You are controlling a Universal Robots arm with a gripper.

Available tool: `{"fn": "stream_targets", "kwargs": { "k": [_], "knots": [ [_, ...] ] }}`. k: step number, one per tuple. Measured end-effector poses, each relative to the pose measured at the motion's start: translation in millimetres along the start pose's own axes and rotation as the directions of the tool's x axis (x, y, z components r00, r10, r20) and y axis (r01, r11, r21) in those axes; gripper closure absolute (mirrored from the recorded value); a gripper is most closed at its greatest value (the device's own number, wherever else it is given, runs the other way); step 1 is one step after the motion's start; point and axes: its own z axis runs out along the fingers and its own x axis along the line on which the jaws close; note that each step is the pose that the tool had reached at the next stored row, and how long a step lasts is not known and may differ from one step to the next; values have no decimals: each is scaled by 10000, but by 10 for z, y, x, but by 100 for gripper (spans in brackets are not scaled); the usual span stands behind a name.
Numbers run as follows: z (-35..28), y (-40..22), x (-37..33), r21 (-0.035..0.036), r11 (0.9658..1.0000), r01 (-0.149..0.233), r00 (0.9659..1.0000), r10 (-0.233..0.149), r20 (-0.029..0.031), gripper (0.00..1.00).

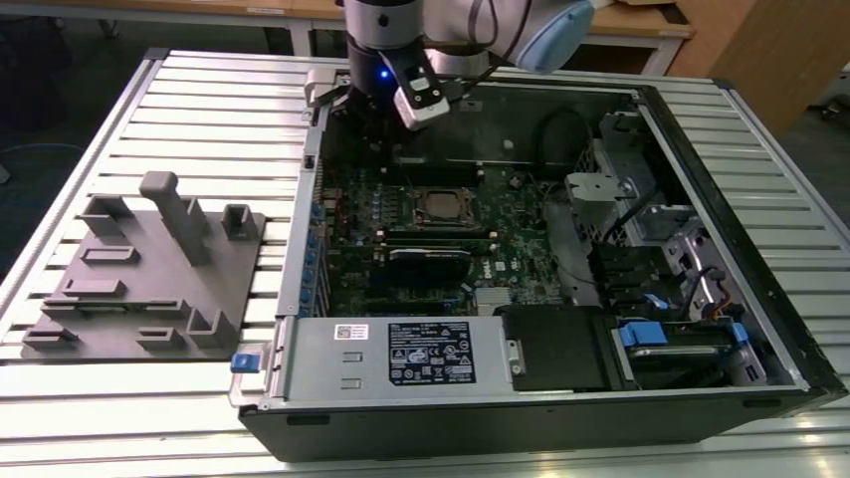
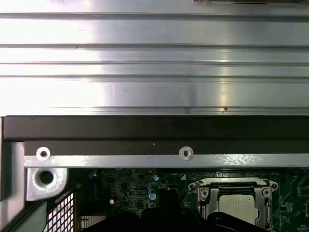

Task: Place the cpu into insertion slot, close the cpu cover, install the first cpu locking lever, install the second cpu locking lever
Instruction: 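Install the first cpu locking lever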

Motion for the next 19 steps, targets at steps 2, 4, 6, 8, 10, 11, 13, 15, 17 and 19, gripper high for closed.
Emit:
{"fn": "stream_targets", "kwargs": {
  "k": [2,4,6,8,10,11,13,15,17,19],
  "knots": [
    [-3,1,-10,1,10000,0,10000,0,-1,89],
    [-4,2,-26,0,10000,0,10000,0,1,89],
    [-3,2,-49,0,10000,0,10000,0,1,89],
    [-3,3,-77,0,10000,1,10000,-1,1,89],
    [-3,4,-99,1,10000,1,10000,-1,0,89],
    [-3,4,-102,1,10000,1,10000,-1,-1,89],
    [-2,4,-103,0,10000,-1,10000,1,1,89],
    [-2,4,-105,1,10000,0,10000,0,0,89],
    [-2,4,-105,0,10000,0,10000,0,4,89],
    [-2,4,-106,-1,10000,2,10000,-2,10,89]
  ]
}}
